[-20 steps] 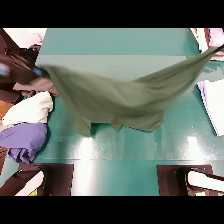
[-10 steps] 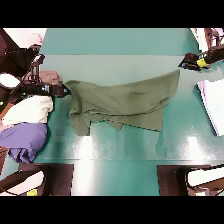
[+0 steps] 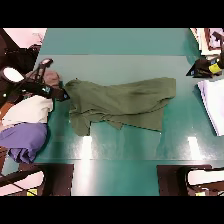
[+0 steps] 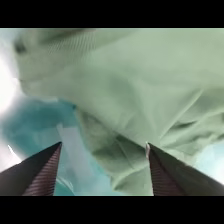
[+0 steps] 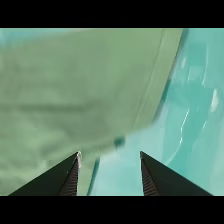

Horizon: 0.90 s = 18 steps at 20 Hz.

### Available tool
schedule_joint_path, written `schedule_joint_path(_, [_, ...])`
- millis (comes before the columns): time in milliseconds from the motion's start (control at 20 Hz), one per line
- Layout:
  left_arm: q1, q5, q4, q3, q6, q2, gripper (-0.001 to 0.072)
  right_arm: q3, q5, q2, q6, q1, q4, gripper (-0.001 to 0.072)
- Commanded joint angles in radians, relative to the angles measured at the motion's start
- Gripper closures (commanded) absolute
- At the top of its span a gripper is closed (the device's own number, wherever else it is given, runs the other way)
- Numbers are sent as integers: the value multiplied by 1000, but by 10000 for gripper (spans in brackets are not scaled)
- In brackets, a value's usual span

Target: Fold the shirts.

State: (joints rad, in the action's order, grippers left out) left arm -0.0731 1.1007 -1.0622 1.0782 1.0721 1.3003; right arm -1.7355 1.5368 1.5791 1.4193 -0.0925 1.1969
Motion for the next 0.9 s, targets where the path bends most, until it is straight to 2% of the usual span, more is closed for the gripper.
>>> schedule_joint_path(0, [0,15,63,-10,-22,110,87,185,-12,-103,-34,-8,0,283])
schedule_joint_path(150, [0,14,188,-10,-87,192,87,304,-60,-174,-42,-1,0,282])
schedule_joint_path(300, [1,-11,211,-10,-85,212,90,403,-101,-228,-41,-1,0,283])
schedule_joint_path(350, [0,-11,211,-6,-81,212,230,431,-102,-243,-41,-5,2,283])
schedule_joint_path(450, [0,-1,210,7,-77,209,653,497,-106,-275,-41,-18,0,282])
schedule_joint_path(500, [0,8,210,19,-72,207,680,533,-105,-290,-41,-24,0,282])
schedule_joint_path(650, [0,17,202,74,-31,151,681,675,-102,-333,-41,-42,-20,273])
schedule_joint_path(750, [0,15,203,103,-31,89,681,778,-96,-342,-46,-40,-93,145])
schedule_joint_path(850, [0,16,203,109,-31,35,681,875,-148,-340,-61,2,-154,149])
